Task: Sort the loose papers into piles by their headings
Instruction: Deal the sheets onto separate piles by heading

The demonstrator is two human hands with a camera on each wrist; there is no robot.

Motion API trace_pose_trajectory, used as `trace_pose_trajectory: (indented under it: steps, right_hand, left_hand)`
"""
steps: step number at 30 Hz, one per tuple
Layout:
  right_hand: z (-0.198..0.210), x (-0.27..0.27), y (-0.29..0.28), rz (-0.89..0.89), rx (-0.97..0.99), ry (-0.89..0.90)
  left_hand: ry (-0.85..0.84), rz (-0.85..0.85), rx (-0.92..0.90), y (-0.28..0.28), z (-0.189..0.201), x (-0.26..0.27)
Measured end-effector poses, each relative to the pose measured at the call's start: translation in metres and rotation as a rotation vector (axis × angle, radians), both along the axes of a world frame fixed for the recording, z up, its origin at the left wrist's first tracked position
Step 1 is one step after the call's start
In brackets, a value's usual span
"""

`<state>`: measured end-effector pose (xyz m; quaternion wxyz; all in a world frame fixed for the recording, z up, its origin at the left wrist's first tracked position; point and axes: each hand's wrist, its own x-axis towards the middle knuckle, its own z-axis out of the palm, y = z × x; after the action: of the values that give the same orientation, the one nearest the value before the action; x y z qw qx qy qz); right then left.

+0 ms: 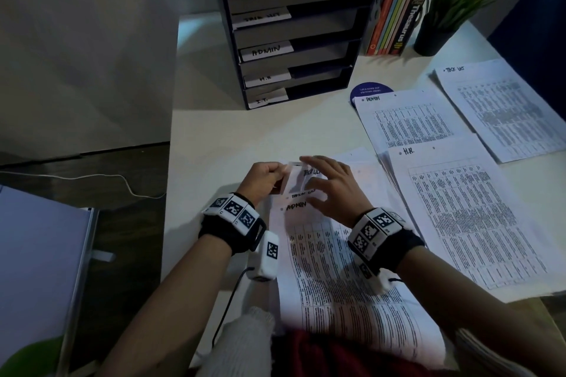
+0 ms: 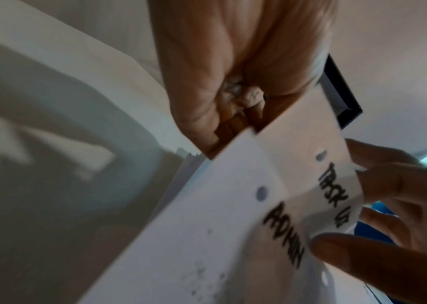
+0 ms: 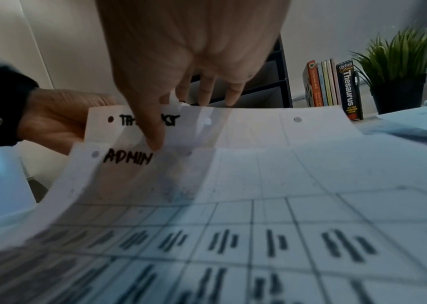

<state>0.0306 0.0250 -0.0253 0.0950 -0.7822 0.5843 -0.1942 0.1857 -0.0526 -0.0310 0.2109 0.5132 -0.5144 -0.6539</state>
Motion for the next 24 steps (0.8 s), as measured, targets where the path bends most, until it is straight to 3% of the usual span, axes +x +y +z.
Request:
trace_pose_trajectory:
  steps: [4,8,11,16,20,24]
  right_hand:
    - [-0.005,-0.002,0.0,0.001,-0.155,-0.015]
    - [-0.011,-0.004,0.006,0.021,-0.155,-0.002]
    - [-0.009,-0.001,0.007,-0.026,-0.117,-0.036]
    - [-0.01,0.003,-0.006,0.0,-0.117,-0.075]
    - [-0.014,0.004,-0.005,-0.004,-0.17,-0.082]
    - [-0.023,-0.002,0.015,-0.036,-0.189,-0.092]
  left_hand:
    - [-0.072,0.031,-0.014,-0.005,-0.002,-0.001]
    - [-0.052,0.113,0.044,-0.008,-0.002,0.001]
    - [-0.026,0.069,0.054,-0.007,0.001,0.002]
    - [-0.075,-0.144,0.026,0.0,0.009,-0.002]
    - [-0.043,-0.012,0.055,0.0,0.009,-0.001]
    - [-0.148,-0.06,-0.006,-0.009,0.003,0.003]
